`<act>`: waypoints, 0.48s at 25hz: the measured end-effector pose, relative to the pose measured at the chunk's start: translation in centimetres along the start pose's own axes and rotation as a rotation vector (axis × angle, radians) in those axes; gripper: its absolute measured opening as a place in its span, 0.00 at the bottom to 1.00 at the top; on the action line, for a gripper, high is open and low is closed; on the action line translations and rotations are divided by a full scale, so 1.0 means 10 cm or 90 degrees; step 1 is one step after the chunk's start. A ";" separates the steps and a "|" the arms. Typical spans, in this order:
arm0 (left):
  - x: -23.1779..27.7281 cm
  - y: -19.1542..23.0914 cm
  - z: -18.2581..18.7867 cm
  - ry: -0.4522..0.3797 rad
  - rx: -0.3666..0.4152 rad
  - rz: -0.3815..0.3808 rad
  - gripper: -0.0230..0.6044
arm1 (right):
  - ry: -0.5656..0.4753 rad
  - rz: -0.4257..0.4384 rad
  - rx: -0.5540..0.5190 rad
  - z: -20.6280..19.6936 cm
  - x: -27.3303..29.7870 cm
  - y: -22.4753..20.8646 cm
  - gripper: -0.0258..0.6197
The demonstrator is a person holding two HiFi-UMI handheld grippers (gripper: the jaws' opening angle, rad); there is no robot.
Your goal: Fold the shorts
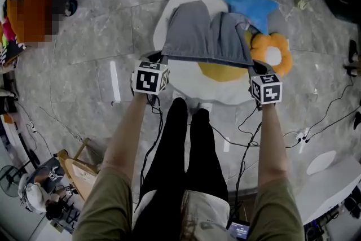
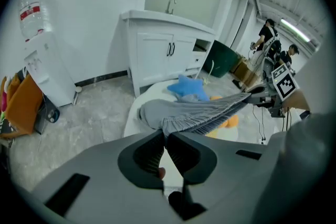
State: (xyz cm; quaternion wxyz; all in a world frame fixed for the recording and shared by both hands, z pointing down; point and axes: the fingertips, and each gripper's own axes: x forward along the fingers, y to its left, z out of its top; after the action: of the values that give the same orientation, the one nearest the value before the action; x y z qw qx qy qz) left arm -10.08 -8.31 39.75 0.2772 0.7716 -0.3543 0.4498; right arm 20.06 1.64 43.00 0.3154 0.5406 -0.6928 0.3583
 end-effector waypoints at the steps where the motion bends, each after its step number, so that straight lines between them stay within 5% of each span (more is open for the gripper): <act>1: 0.11 -0.03 -0.27 0.022 0.007 -0.003 0.08 | 0.015 0.005 0.009 -0.29 0.09 0.09 0.07; 12: 1.51 -0.15 -2.56 0.166 0.092 -0.050 0.08 | 0.065 0.044 0.039 -2.59 1.19 0.66 0.07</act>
State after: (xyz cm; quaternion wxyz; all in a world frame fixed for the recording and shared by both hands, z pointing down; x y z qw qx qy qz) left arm -16.43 7.15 64.36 0.2825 0.7376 -0.2515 0.5593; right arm 12.37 18.15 65.89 0.3212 0.5066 -0.6829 0.4169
